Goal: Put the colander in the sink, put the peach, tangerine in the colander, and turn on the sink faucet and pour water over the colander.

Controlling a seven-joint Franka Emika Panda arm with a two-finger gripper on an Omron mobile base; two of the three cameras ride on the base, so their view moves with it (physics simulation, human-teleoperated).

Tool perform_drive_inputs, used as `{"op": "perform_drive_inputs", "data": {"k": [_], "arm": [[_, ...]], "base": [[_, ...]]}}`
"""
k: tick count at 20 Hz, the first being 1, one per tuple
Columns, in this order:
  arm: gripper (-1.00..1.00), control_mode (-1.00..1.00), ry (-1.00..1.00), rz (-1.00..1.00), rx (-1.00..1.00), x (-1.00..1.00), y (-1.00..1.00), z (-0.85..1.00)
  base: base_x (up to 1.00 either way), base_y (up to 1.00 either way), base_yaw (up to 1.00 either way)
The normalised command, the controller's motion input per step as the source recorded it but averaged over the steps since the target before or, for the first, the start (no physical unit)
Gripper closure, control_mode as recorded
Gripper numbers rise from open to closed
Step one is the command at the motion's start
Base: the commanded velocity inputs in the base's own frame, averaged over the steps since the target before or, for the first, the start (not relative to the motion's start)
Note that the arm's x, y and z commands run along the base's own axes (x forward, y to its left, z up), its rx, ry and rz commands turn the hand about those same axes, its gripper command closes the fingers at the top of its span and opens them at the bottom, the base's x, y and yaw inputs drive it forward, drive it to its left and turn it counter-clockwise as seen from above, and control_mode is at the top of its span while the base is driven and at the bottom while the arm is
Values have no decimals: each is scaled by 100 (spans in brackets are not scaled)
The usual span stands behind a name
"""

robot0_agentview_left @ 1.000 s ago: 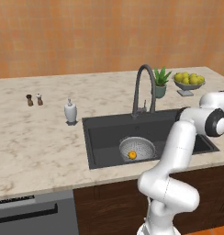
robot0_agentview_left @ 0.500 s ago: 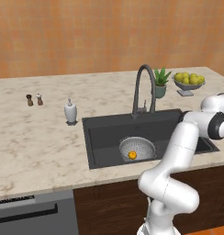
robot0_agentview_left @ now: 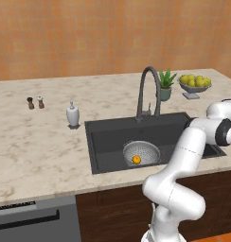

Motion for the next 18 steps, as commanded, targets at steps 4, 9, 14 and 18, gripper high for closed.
{"op": "perform_drive_inputs", "data": {"k": [4, 9, 14, 18], "arm": [[-100, -100, 0, -4, -2, 16, -22, -13], [-100, -100, 0, -5, -3, 15, -21, -13], [-100, -100, 0, -3, -1, 11, -15, -16], [100, -100, 0, -1, 0, 0, -5, -19]], "base": [[0, 0, 0], [0, 0, 0], [0, 0, 0], [0, 0, 0]]}}
